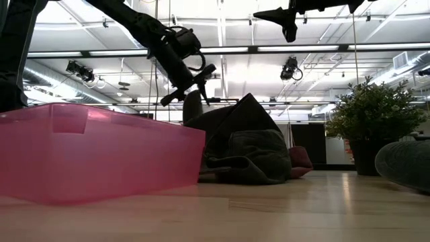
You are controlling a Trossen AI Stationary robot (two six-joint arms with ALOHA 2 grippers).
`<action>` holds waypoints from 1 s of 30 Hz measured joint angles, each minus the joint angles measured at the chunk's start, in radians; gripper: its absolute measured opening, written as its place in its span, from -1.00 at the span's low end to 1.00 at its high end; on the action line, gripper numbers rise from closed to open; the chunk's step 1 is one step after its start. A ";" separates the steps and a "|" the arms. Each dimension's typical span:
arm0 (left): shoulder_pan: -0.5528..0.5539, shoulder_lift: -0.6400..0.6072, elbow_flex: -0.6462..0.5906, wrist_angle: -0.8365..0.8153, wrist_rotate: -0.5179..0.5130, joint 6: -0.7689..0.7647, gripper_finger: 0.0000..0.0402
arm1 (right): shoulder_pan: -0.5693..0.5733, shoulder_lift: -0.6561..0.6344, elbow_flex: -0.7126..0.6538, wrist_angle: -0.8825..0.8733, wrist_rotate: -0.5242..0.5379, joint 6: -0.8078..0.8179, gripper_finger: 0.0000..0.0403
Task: Pick & Place hat
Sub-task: Put the top black cap into the transparent bin
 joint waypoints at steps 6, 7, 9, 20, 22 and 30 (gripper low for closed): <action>-0.005 0.005 0.000 -0.057 -0.016 0.050 -0.07 | 0.000 0.000 0.000 0.000 0.000 0.000 0.05; -0.007 0.007 0.000 -0.062 -0.019 0.051 -0.07 | 0.000 0.000 0.000 0.000 0.000 0.000 0.05; -0.008 0.020 0.000 -0.062 -0.021 0.051 -0.09 | 0.000 0.000 0.000 0.000 0.000 0.000 0.05; -0.036 0.132 0.000 -0.059 0.015 0.052 -0.33 | 0.000 0.000 0.000 -0.011 0.000 0.000 0.05; -0.036 0.145 0.000 -0.058 0.016 0.052 -0.38 | 0.000 0.000 0.000 -0.015 0.000 0.000 0.05; -0.028 0.153 0.000 -0.043 0.013 0.104 -0.48 | 0.000 0.001 0.000 -0.044 0.000 0.000 0.05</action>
